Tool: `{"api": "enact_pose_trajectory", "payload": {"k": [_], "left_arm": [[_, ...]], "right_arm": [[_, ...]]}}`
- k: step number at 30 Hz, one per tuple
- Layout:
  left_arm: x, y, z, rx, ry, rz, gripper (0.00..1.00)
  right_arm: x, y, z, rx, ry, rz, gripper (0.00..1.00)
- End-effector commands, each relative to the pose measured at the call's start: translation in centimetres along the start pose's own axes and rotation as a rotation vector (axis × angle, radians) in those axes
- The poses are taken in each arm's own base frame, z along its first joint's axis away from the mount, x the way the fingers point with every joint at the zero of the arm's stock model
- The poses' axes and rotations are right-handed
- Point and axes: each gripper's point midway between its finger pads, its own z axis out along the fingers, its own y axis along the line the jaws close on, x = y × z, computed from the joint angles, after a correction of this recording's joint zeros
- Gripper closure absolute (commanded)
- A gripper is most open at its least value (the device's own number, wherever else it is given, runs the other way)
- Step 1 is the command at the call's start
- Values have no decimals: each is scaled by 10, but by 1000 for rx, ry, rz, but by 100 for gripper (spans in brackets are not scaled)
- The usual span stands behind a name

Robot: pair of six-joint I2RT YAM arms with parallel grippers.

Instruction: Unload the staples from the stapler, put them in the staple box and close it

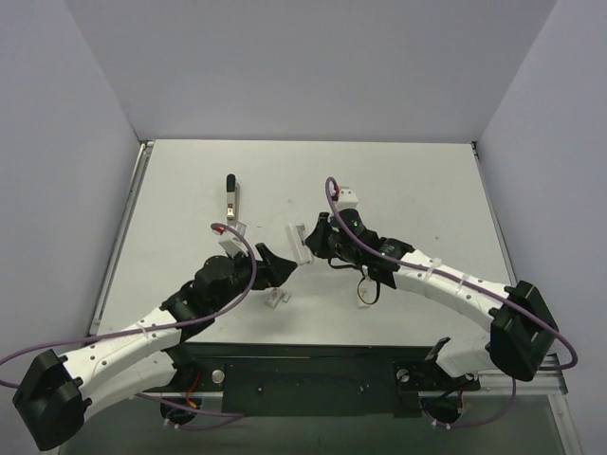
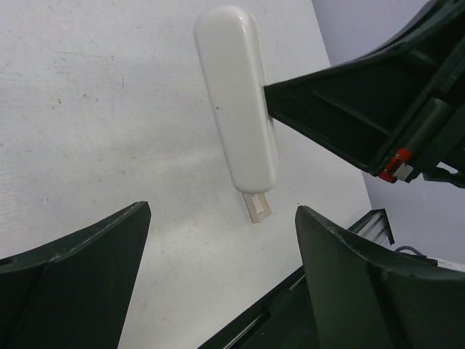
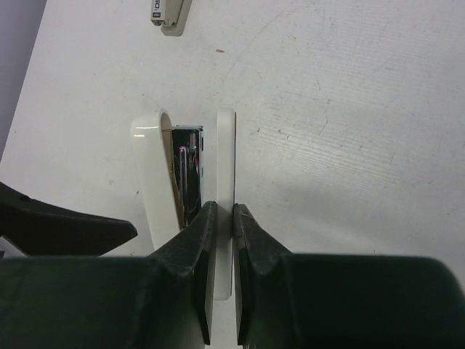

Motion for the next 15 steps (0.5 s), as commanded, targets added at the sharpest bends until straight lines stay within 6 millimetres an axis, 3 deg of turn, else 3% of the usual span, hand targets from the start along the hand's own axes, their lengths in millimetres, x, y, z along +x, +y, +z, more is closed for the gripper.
{"api": "enact_pose_trajectory", "payload": {"k": [1,7,15], "left_arm": [[-18,-19,-4,73,-79,-69,8],[-24,-19,-15,97,-135,-140,8],[-26,-13,-27,86,-155,-189,8]], "right_arm": [[3,-3,-17,54,-61,-48,100],[24,10,-30,72,-83,-122,100],[36,37,-41,28,-135,-150,100]]}}
